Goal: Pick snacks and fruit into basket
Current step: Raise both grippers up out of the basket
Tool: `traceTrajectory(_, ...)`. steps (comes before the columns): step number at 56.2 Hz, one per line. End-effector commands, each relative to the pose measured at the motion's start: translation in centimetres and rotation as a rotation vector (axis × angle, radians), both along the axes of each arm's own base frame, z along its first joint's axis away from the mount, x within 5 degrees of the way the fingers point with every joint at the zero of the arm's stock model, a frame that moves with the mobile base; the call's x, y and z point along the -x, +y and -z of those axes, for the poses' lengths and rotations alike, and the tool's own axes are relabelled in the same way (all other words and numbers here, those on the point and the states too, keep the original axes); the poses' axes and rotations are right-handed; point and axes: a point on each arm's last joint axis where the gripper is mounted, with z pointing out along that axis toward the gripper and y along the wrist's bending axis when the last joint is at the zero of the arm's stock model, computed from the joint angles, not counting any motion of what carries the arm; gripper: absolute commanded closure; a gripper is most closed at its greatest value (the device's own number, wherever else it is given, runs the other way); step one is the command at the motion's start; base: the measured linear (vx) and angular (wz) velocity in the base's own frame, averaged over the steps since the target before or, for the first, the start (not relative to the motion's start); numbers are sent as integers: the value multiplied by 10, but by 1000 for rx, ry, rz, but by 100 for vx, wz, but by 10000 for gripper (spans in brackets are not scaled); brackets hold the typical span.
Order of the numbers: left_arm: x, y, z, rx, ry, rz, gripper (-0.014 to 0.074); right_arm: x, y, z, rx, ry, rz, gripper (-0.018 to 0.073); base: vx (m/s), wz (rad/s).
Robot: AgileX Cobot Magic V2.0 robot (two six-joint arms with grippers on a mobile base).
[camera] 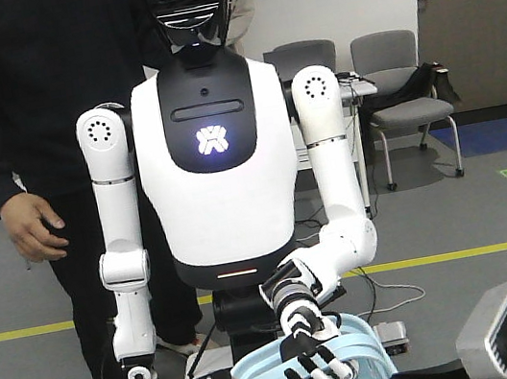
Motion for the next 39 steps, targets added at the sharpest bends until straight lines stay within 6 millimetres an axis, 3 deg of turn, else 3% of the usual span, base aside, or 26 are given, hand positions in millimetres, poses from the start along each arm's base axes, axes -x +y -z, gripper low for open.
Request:
traceTrajectory(1,-2,-4,-24,57,-54,-20,-64,1,0,-14,-46,-36,2,573,0,0)
traceTrajectory(15,-2,-2,-26,48,-70,-5,-53,1,0,-14,-46,-36,2,573,0,0)
traceTrajectory(24,1,8,-51,42,-170,2,36,1,0,-14,-46,-36,2,573,0,0)
traceTrajectory(30,4,27,-86,-14,-355,1,185,1,0,-14,-46,-36,2,573,0,0)
traceTrajectory(39,31,59,-150,-113,-684,61,585,1,0,-14,-46,-36,2,573,0,0)
